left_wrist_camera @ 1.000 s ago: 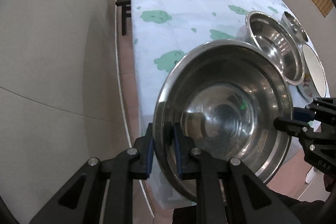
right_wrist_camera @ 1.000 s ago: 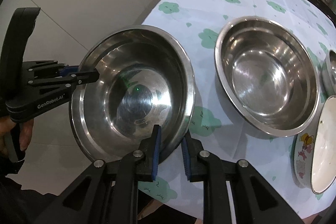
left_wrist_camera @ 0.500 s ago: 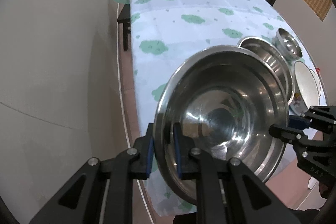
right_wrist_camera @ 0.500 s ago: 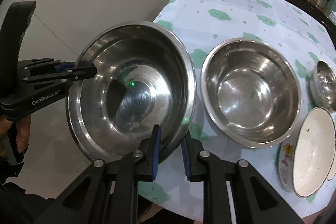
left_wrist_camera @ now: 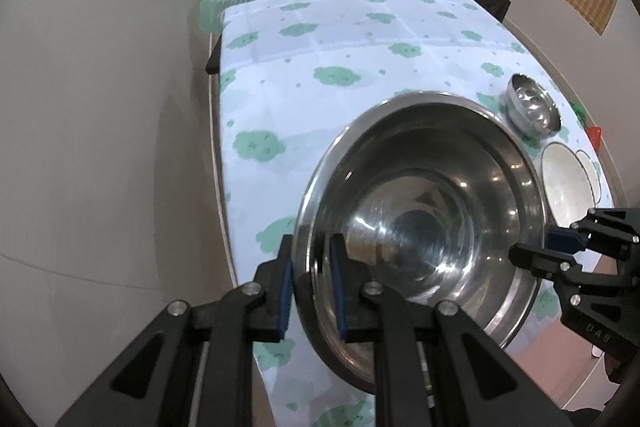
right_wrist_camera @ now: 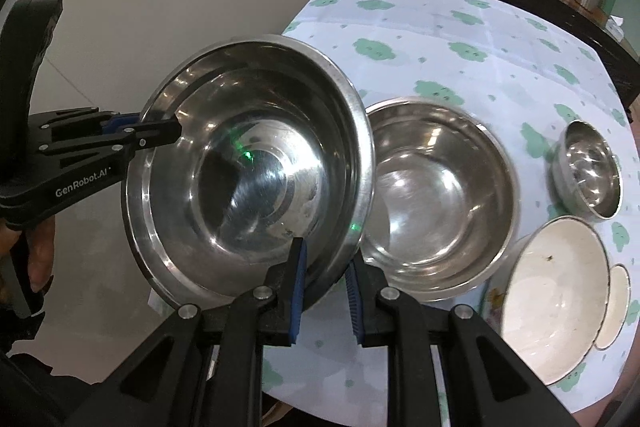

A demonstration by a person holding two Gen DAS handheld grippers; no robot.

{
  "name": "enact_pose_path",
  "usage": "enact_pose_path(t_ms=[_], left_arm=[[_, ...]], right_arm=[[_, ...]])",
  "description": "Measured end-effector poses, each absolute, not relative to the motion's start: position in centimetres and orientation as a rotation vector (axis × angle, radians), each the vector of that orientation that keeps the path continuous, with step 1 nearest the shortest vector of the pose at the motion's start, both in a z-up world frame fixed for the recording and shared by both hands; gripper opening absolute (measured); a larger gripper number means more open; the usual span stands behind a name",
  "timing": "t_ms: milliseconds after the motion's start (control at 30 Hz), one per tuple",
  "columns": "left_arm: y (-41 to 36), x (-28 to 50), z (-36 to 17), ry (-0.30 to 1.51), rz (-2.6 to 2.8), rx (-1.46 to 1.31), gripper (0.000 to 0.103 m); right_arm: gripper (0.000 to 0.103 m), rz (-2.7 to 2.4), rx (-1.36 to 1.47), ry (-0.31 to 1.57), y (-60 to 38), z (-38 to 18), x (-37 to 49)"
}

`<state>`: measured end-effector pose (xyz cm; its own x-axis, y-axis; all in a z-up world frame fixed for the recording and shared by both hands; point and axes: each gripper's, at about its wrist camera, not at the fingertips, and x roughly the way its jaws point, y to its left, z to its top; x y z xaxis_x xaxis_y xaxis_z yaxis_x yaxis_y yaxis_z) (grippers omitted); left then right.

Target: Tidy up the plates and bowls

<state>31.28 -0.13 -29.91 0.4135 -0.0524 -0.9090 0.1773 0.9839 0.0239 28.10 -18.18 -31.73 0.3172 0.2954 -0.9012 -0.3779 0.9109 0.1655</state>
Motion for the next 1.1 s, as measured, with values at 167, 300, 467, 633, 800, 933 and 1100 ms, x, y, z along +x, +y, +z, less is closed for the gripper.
enact_pose_path(t_ms=[167, 300, 467, 633, 800, 933, 1100], left_arm=[[-2.2, 32.6, -29.4, 1.121, -0.168, 0.137, 0.014], [-3.8, 33.4, -29.3, 1.116, -0.182, 0.146, 0.014], [-5.9, 34.4, -29.6, 1.12, -0.198, 0.151, 0.014], [-7.5, 35.2, -30.1, 1.131, -0.201, 0.148, 0.014], [-8.6, 35.8, -30.6, 1.141, -0.194, 0.144, 0.014], [-9.4, 36.0, -31.2, 1.15, -0.185, 0.141, 0.014], [-9.9, 36.2, -32.0, 1.165, -0.17, 0.137, 0.014]], right_arm=[[0.021, 0.418, -0.07, 1.16, -20.2, -31.3, 28.7], [0.021, 0.399, -0.061, 1.158, -21.8, -31.1, 29.3], [0.021, 0.381, -0.056, 1.164, -23.7, -31.1, 30.1], [0.021, 0.375, -0.056, 1.177, -25.5, -31.4, 30.8], [0.021, 0.381, -0.059, 1.185, -26.8, -31.6, 31.6], [0.021, 0.387, -0.063, 1.193, -27.4, -32.1, 32.1], [0.021, 0.395, -0.072, 1.202, -27.9, -32.6, 32.4]])
